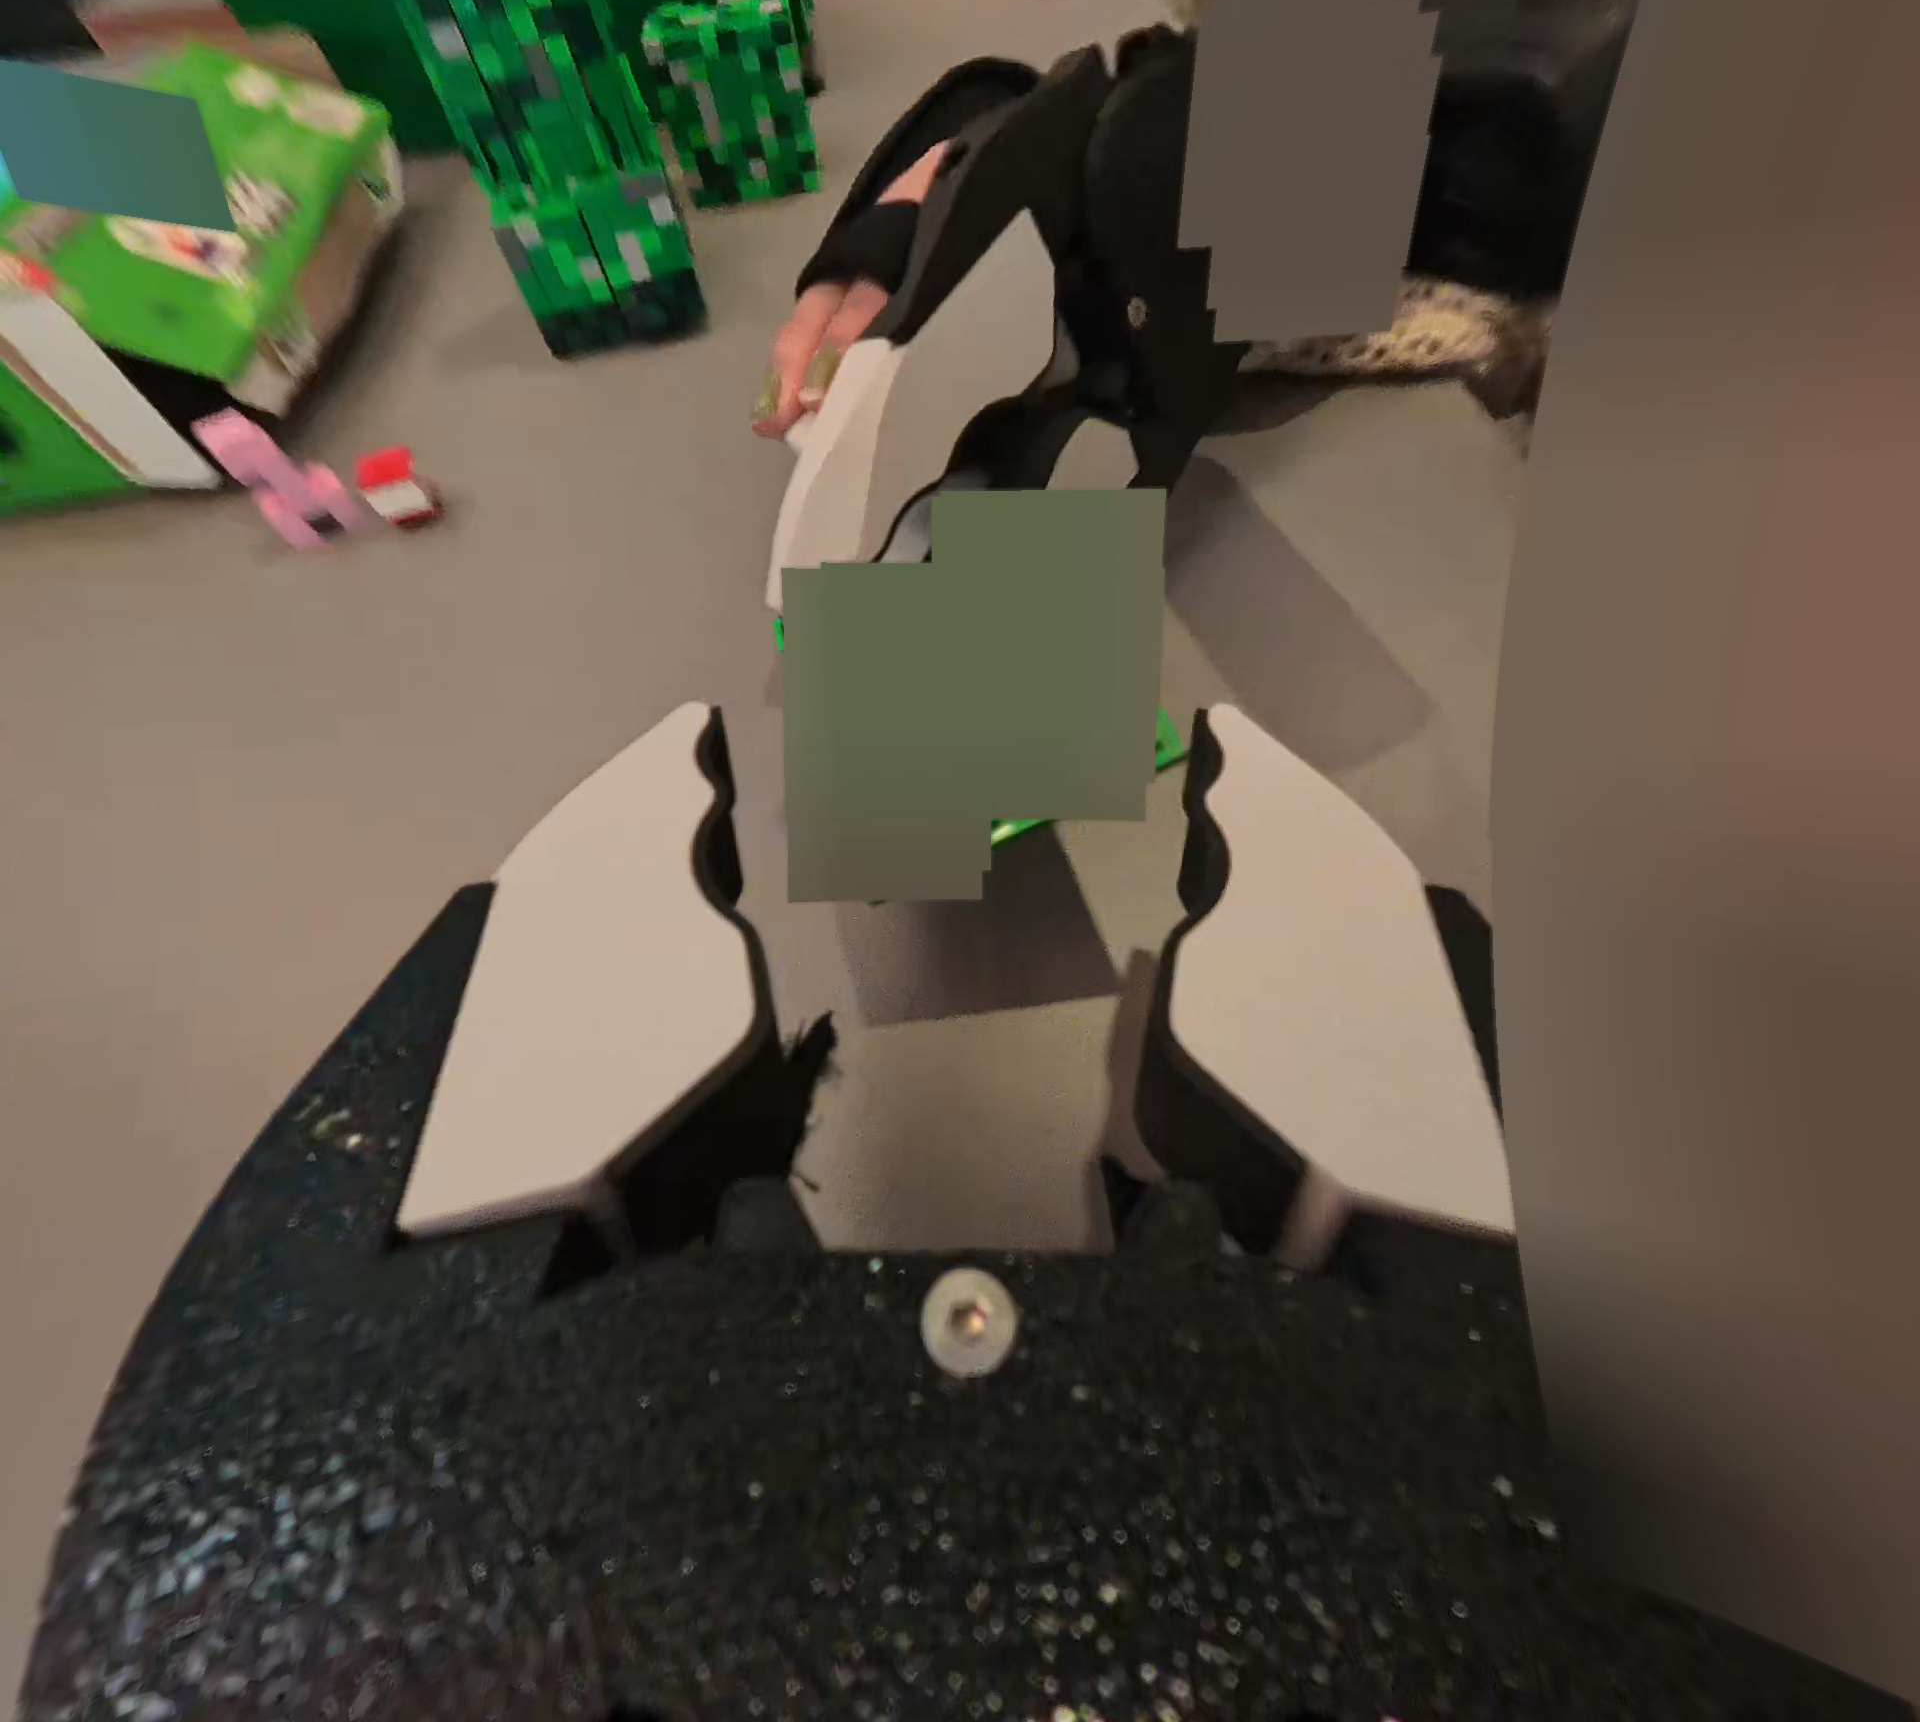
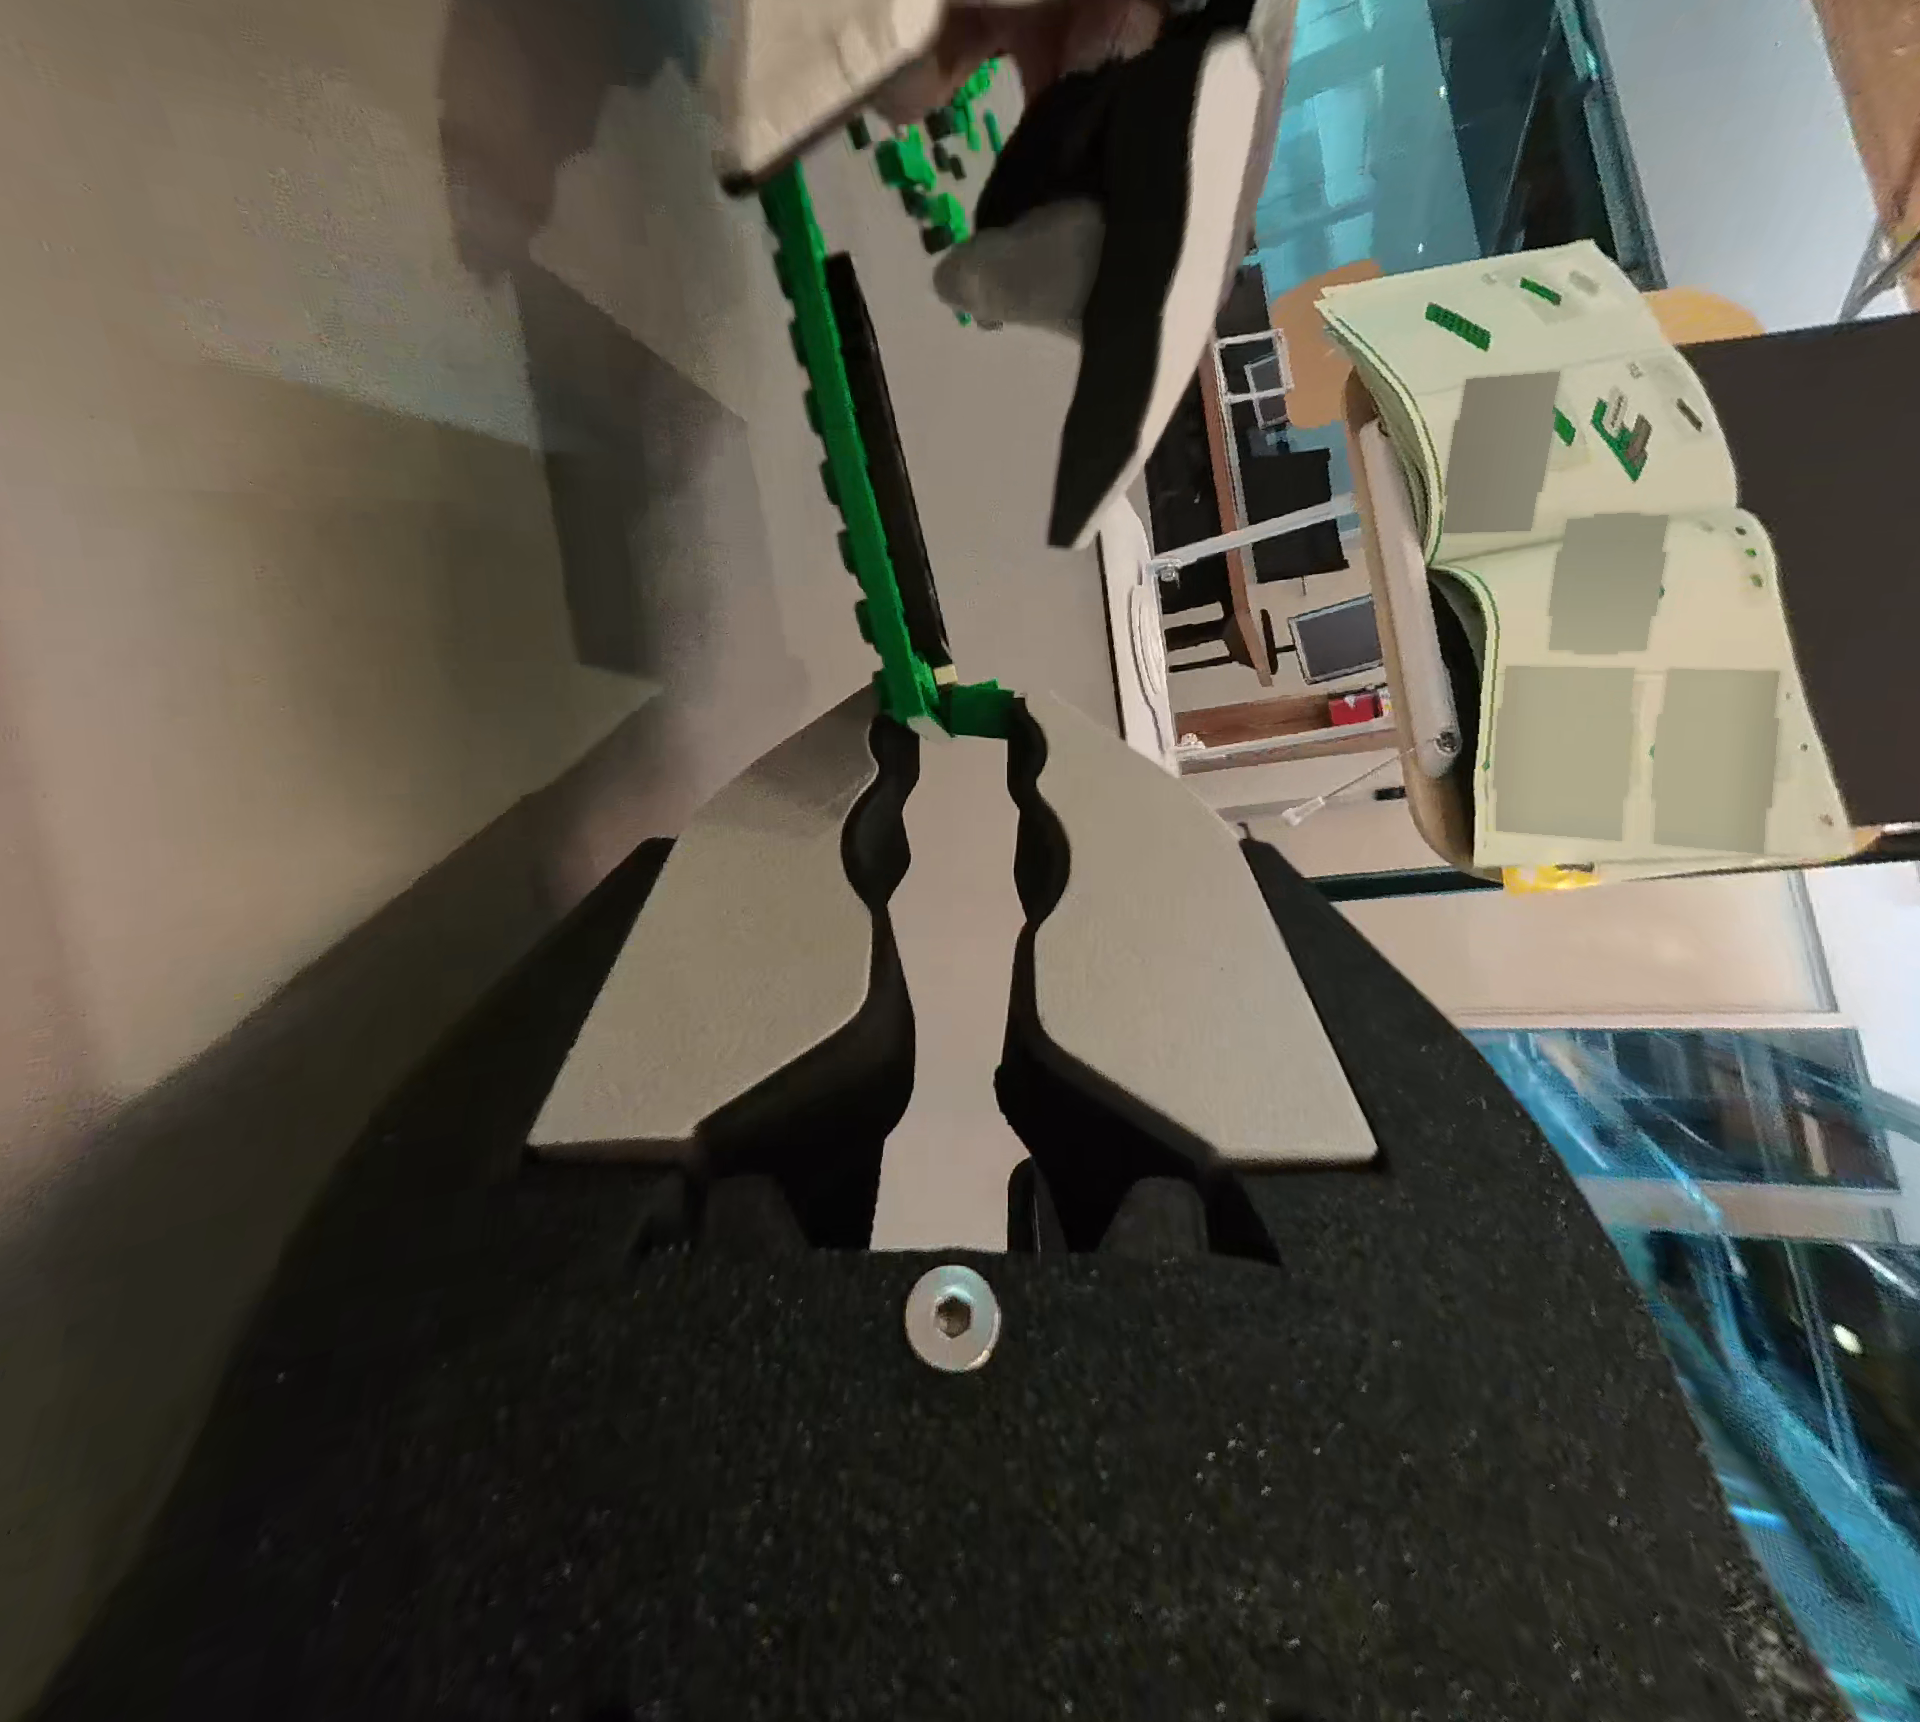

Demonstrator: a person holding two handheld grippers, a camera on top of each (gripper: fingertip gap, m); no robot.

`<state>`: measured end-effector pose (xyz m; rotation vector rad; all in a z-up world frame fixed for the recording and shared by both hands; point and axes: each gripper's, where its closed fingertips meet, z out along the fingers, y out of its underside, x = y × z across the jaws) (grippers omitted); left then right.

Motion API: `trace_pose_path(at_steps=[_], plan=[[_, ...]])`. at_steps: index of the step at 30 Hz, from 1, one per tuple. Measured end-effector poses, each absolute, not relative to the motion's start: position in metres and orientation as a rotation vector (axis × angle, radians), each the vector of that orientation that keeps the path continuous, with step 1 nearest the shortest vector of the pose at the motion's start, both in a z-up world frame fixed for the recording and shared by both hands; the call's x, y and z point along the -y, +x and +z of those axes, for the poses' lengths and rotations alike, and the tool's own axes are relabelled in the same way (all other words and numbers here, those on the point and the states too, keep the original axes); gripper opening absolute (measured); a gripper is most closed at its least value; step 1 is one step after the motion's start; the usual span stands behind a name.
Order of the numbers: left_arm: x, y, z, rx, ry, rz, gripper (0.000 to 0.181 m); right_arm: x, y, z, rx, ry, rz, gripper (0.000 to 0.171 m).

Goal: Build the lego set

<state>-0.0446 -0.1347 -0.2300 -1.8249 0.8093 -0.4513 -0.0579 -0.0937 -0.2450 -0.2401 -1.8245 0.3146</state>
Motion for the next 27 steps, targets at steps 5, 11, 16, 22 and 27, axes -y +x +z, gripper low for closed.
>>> trace_pose_path(at_steps=[5,11,16,22,27], plan=[[0.135,-0.055,-0.237,-1.056,-1.678,0.0,0.058,0.093,-0.058,-0.241,1.819,-0.303,0.395,0.016],[0.13,-0.05,-0.241,-1.252,-1.468,0.513,0.013,0.1,-0.057,-0.246,1.848,-0.295,0.414,0.016],[0.132,-0.05,-0.241,-1.228,-1.526,0.406,0.008,0.107,-0.054,-0.253,1.865,-0.139,0.29,0.018],[0.133,-0.046,-0.247,-1.266,-1.538,0.398,0.01,0.108,-0.052,-0.262,1.872,-0.025,0.14,0.017],[0.133,-0.049,-0.241,-1.216,-1.538,0.373,0.011,0.107,-0.055,-0.255,1.83,-0.074,0.134,0.017]])
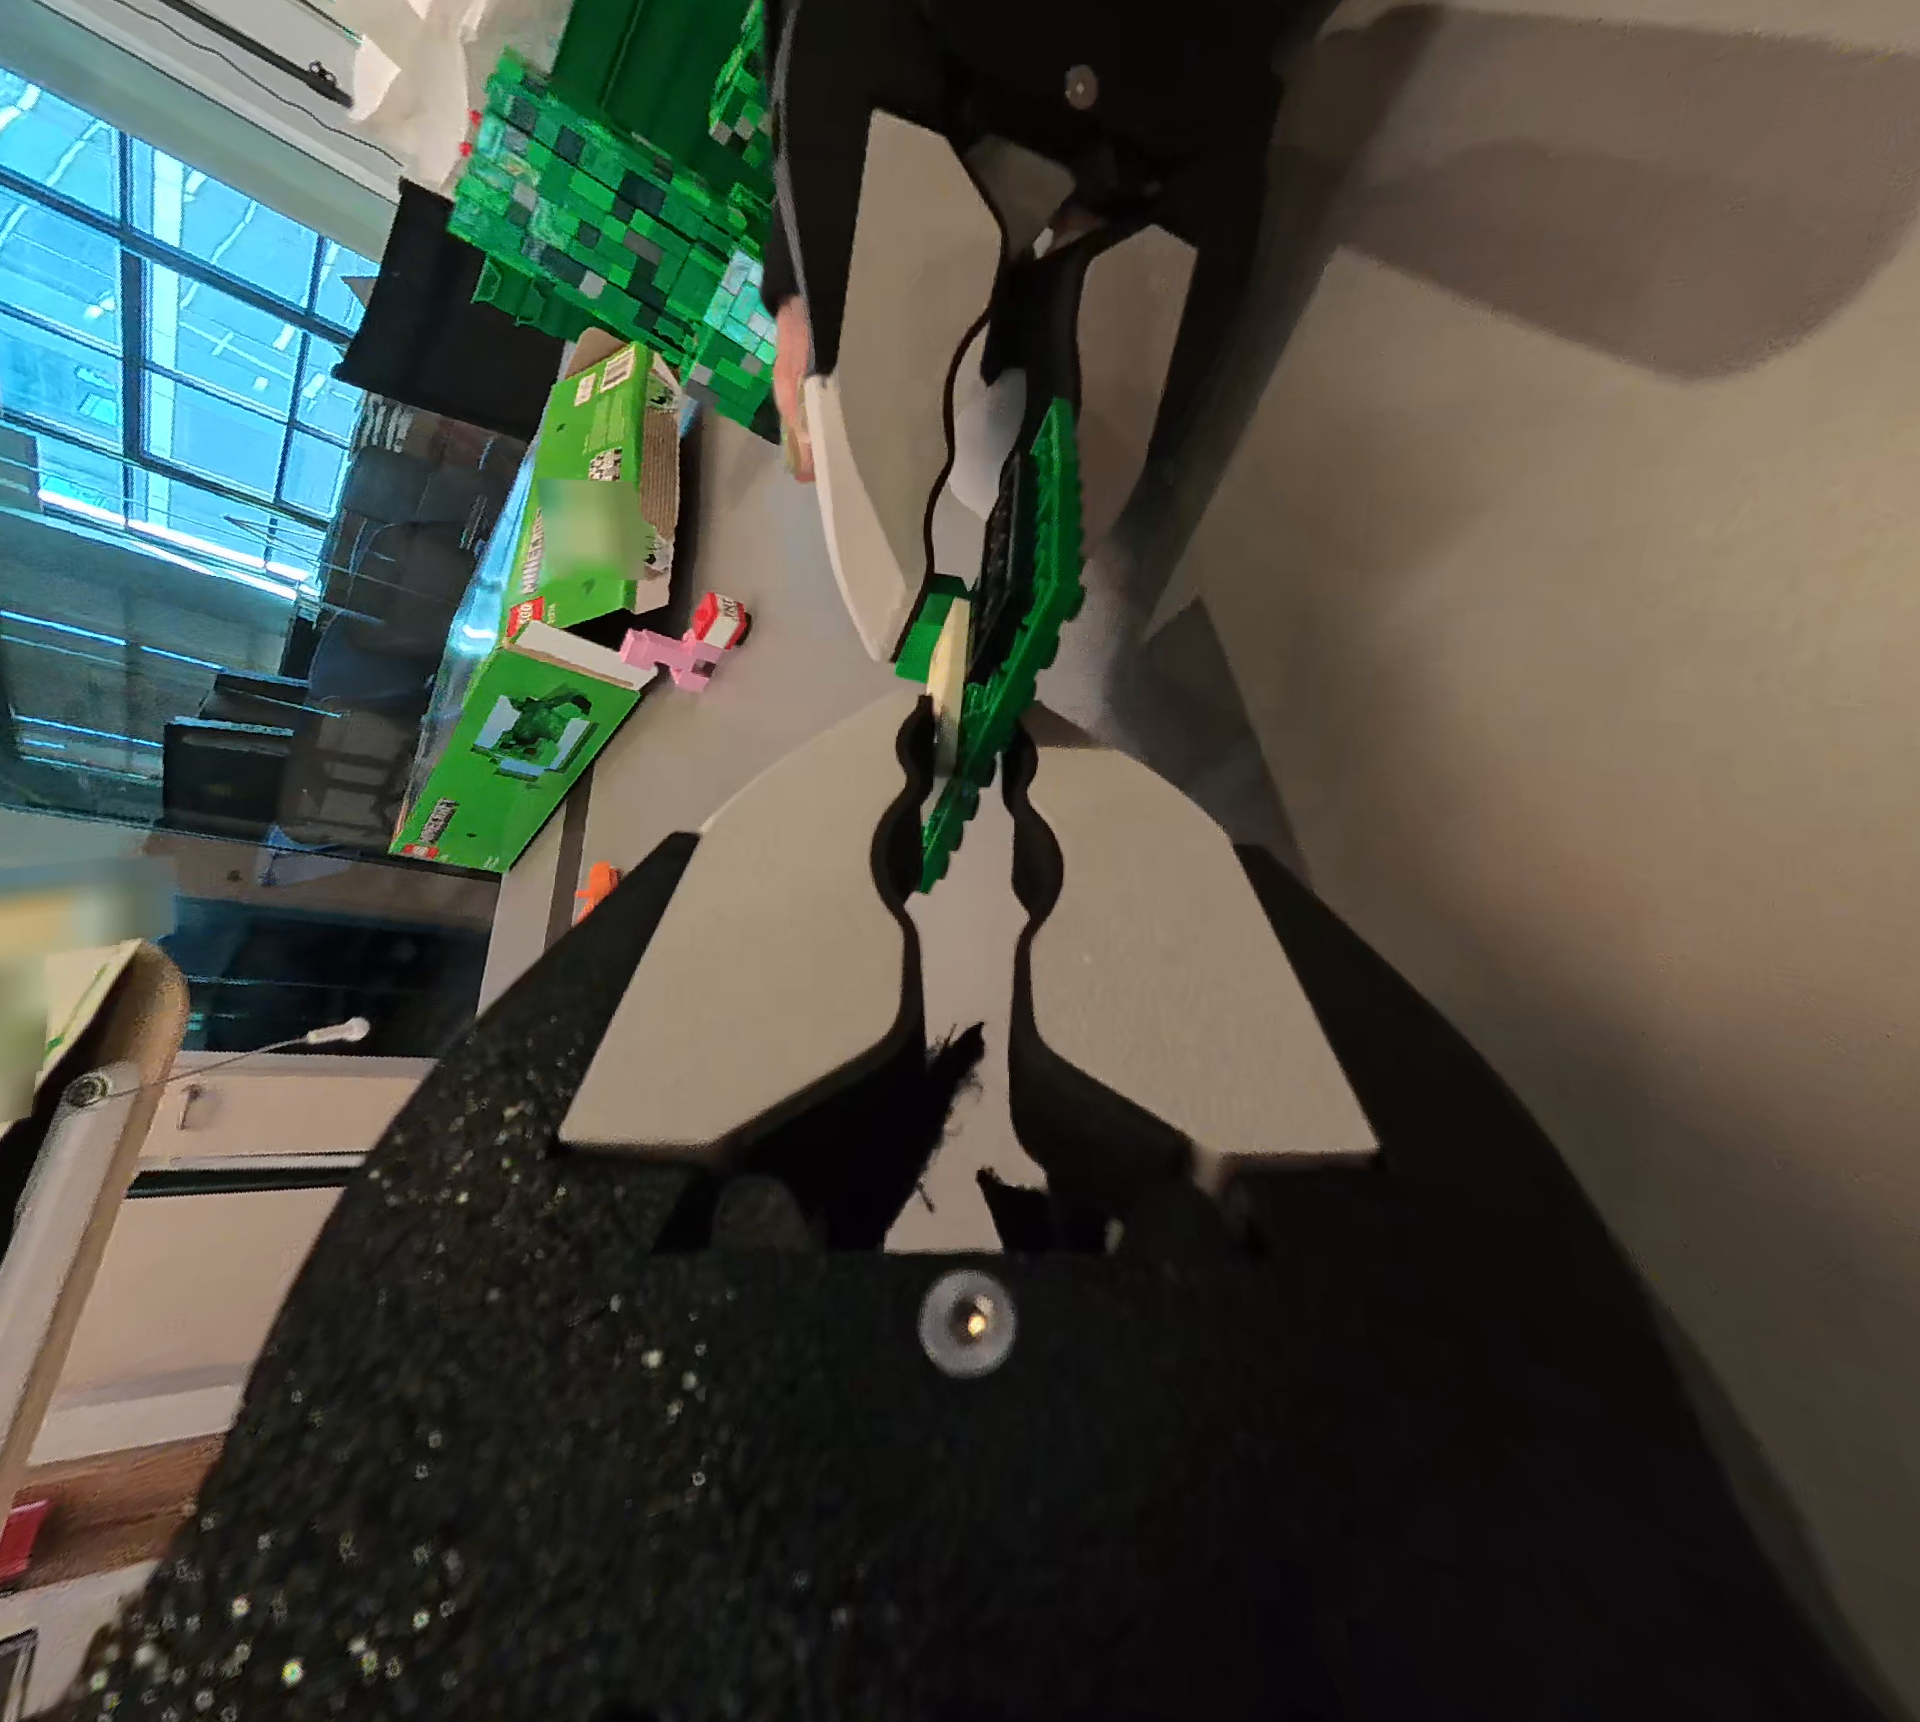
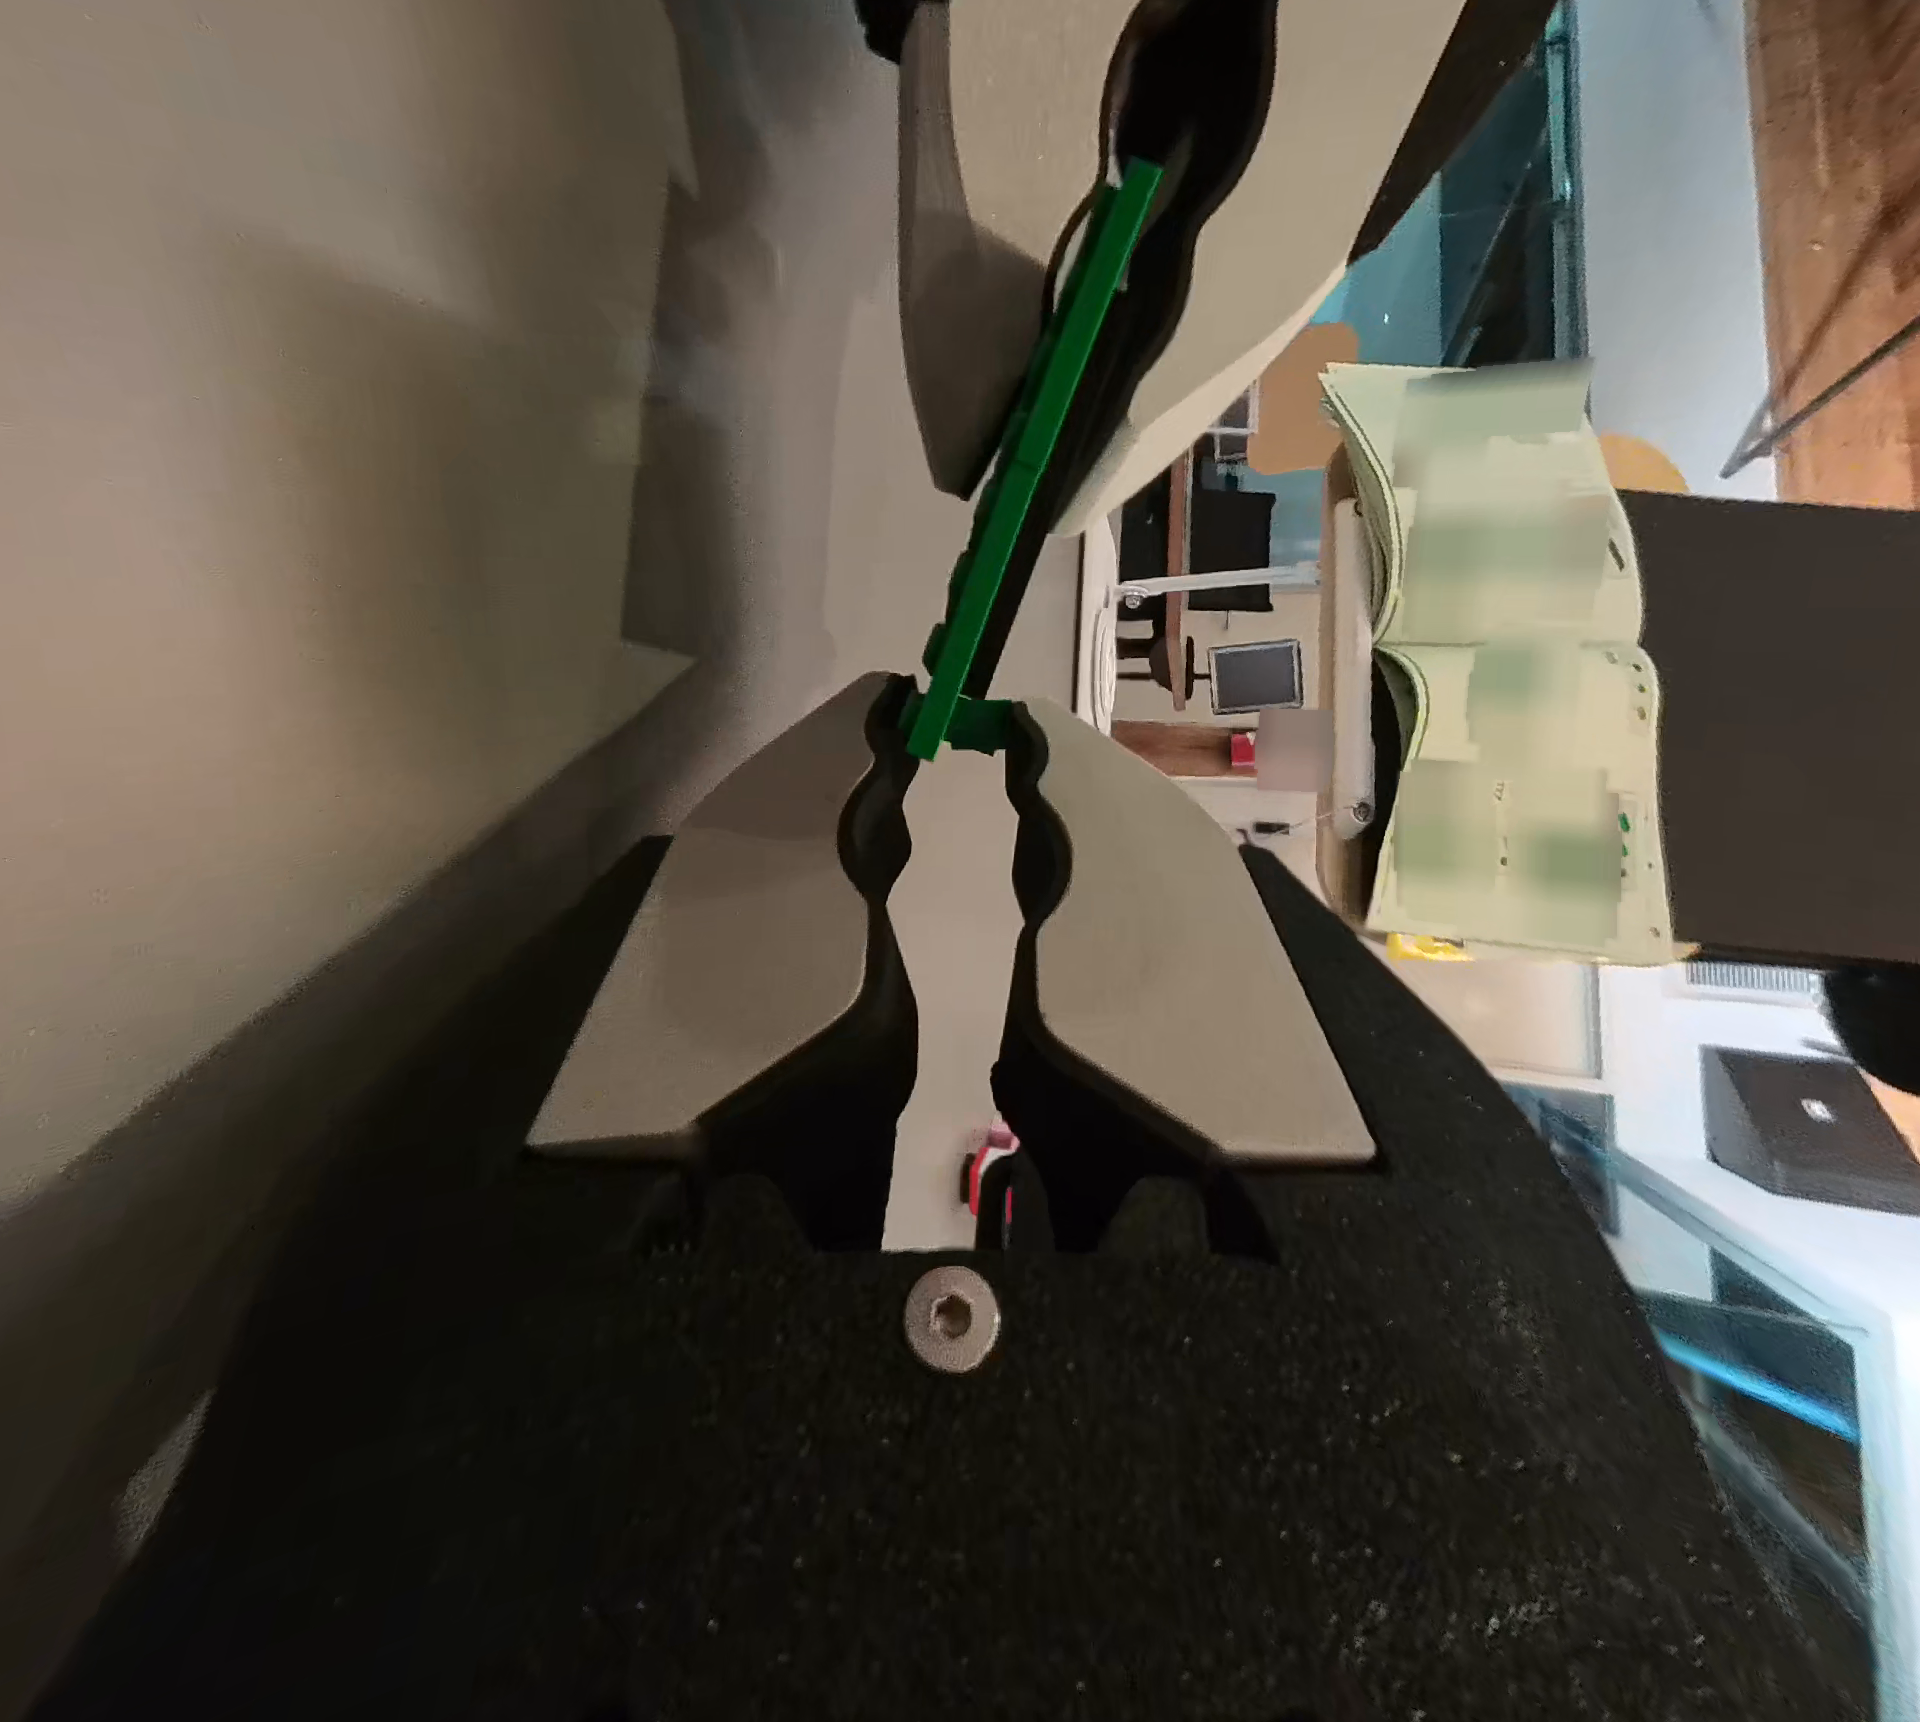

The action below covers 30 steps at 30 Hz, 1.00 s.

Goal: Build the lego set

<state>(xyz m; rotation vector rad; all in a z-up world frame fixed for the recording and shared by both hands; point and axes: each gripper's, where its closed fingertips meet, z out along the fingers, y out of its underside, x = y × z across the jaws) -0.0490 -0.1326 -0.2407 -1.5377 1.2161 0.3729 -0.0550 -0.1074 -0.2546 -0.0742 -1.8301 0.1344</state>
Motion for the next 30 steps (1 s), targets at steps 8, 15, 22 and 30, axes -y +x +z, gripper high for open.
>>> trace_pose_path(at_steps=[8,15,22,30], plan=[[0.128,-0.052,-0.235,-1.107,-1.531,0.372,0.011,0.104,-0.058,-0.246,1.773,-0.132,0.15,0.019],[0.127,-0.054,-0.228,-1.036,-1.53,0.335,0.011,0.102,-0.059,-0.236,1.714,-0.151,0.153,0.018],[0.127,-0.053,-0.23,-1.066,-1.511,0.394,0.014,0.1,-0.059,-0.236,1.708,-0.13,0.091,0.016],[0.123,-0.057,-0.23,-1.05,-1.518,0.437,0.009,0.099,-0.063,-0.236,1.72,-0.216,0.156,0.021]])
